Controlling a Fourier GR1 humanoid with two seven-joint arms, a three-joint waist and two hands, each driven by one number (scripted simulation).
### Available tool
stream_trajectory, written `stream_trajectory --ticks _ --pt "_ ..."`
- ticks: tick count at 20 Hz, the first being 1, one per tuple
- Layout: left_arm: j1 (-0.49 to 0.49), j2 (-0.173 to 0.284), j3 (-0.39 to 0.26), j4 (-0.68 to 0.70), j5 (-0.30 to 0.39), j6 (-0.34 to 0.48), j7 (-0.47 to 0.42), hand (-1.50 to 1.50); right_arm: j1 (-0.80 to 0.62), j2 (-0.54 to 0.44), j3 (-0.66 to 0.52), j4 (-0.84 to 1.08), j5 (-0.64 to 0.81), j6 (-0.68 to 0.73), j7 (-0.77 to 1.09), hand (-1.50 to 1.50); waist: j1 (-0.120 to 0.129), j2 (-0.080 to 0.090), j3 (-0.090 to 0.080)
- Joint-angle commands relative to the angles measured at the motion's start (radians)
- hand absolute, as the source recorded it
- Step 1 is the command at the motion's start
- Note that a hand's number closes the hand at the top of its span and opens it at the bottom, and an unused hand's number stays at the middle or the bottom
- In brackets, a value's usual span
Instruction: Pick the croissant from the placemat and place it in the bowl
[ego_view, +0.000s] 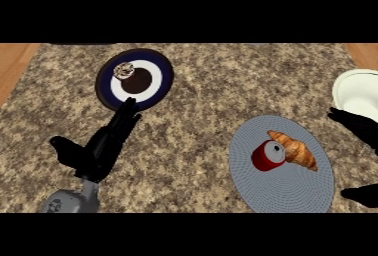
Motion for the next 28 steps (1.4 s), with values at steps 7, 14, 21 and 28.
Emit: stream_trajectory --ticks 7,14,21,28 --pt "0.007 -0.018 -0.004 -0.03 -0.019 -0.01 0.038 0.0 -0.139 0.058 0.138 -0.101 0.044 0.279 0.491 -1.5 0.013 0.004 0.003" --pt "0.007 -0.032 0.046 -0.019 -0.021 -0.039 0.028 0.0 -0.249 0.147 0.109 -0.025 0.075 0.408 0.641 -1.5 0.01 0.004 0.003" --pt "0.014 -0.056 0.064 0.025 -0.052 -0.064 0.002 0.0 -0.245 0.224 0.171 0.08 0.216 0.453 0.627 -1.5 0.009 0.004 0.004" --pt "0.081 -0.067 0.076 -0.097 -0.063 -0.083 0.056 0.0 -0.229 0.34 0.185 0.089 0.354 0.431 0.606 -1.5 0.009 0.003 0.004"
